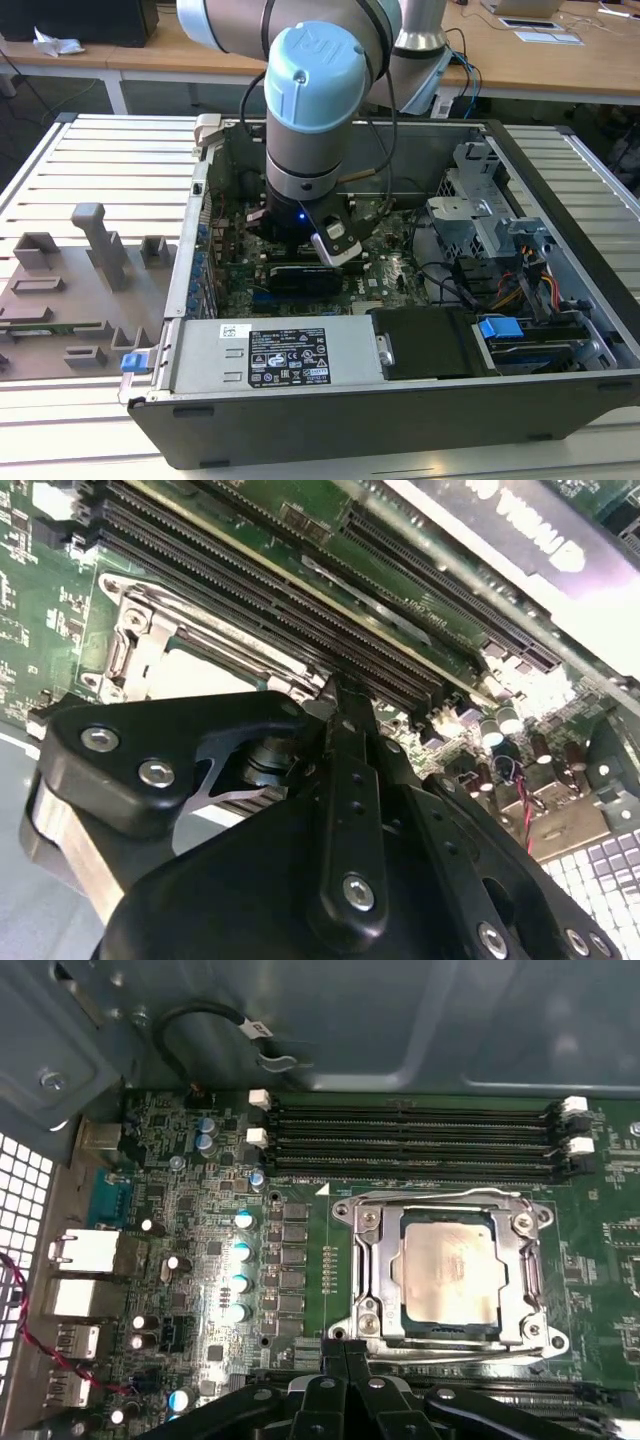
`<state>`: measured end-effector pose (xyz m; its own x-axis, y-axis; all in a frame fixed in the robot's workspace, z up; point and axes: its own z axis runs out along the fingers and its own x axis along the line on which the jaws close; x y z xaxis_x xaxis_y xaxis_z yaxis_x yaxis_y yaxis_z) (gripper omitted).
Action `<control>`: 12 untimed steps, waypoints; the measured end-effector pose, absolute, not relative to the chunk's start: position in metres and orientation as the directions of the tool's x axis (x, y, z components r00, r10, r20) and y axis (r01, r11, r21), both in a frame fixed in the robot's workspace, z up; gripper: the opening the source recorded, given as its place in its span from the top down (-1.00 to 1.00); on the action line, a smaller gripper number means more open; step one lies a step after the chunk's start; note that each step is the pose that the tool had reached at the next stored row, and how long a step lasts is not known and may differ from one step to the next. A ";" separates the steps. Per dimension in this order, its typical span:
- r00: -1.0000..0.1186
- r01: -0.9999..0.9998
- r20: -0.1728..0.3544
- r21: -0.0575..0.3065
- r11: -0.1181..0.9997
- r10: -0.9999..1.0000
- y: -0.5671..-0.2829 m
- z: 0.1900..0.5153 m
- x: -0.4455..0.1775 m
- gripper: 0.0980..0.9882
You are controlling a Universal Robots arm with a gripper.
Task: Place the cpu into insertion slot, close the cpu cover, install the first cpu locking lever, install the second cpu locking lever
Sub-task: 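Install the second cpu locking lever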
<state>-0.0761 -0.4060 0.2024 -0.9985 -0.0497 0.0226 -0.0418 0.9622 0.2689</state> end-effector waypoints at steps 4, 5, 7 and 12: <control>-0.998 -0.053 0.022 0.269 0.962 -0.062 -0.401 0.199 -0.076 0.98; -0.998 -0.056 0.022 0.269 0.961 -0.065 -0.400 0.198 -0.076 0.98; -0.997 -0.061 0.022 0.269 0.961 -0.070 -0.399 0.198 -0.076 0.98; -0.996 -0.076 0.022 0.270 0.960 -0.085 -0.397 0.197 -0.077 0.98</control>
<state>-0.0773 -0.3965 0.1974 -0.9962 -0.0846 0.0222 -0.0755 0.9599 0.2701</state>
